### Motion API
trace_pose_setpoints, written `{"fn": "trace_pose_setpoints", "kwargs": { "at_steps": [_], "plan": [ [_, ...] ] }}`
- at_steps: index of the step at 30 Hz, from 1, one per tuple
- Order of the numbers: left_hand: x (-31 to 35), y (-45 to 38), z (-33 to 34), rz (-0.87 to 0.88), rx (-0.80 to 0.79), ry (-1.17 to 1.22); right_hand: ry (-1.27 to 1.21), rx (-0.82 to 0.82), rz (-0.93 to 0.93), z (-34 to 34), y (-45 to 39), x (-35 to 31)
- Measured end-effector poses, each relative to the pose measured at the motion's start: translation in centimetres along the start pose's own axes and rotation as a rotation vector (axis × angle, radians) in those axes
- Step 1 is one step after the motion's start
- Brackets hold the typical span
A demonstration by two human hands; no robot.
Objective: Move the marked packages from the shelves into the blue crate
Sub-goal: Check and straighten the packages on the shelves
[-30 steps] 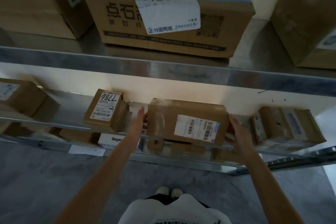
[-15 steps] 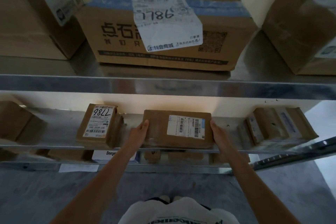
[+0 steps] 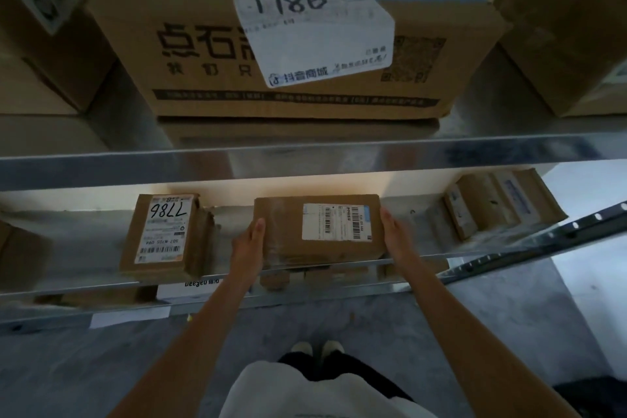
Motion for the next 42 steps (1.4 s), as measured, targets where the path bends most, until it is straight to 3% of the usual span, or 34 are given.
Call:
{"fn": "trace_pose_setpoints", "kwargs": {
  "at_steps": [10, 15, 17, 20, 22, 23, 25, 27, 30, 34, 38, 42],
  "plan": [
    [0.2, 0.1, 0.1, -0.073, 0.050, -0.104, 0.092, 0.043, -0.090, 0.1, 0.3, 0.2],
    [0.8, 0.8, 0.4, -0.088, 0.078, -0.140, 0.175, -0.051, -0.153, -0.3, 0.3, 0.0],
    [1.2, 1.0, 0.6, -0.108, 0.248, -0.270, 0.284, -0.109, -0.204, -1.2, -0.2, -0.5],
    [4.1, 2.9, 2.8, -0.165, 0.681, -0.440, 0.290, -0.123, -0.317, -5.6, -0.5, -1.1],
    [7.3, 4.3, 5.7, 0.091, 0.844, -0.341, 0.245, 0.008, -0.453, -10.9, -0.5, -0.9],
    [8.9, 4.9, 7.9, 0.258, 0.840, -0.298, 0.213, 0.128, -0.494, -14.1, -0.7, -0.5],
    [11.2, 6.2, 13.7, 0.523, 0.687, -0.216, 0.208, 0.366, -0.540, -20.7, -1.7, 1.1],
    [12.3, 7.4, 21.0, 0.577, 0.465, -0.113, 0.205, 0.489, -0.452, -26.8, -3.2, 3.4],
    [12.5, 8.6, 31.9, 0.323, 0.096, -0.110, 0.105, 0.445, -0.227, -32.4, -5.1, 6.0],
    [12.7, 9.6, 39.2, 0.001, -0.224, 0.087, 0.021, 0.106, -0.085, -33.6, -6.6, 7.6],
    [12.7, 10.4, 39.4, -0.142, -0.186, 0.161, 0.009, -0.005, -0.128, -33.1, -6.2, 8.0],
    [13.2, 11.1, 36.4, -0.077, 0.014, 0.274, -0.161, 0.027, -0.122, -33.2, -5.2, 7.4]
  ]
}}
Point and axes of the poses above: each hand's wrist, its own y-axis away from the middle knuckle, its own z-axis out of the palm, x = y × z, the point moved 1 cm from there along -y, towards the middle knuckle, and after that the axes turned 3 degrees about -z, right-handed, at the moved point
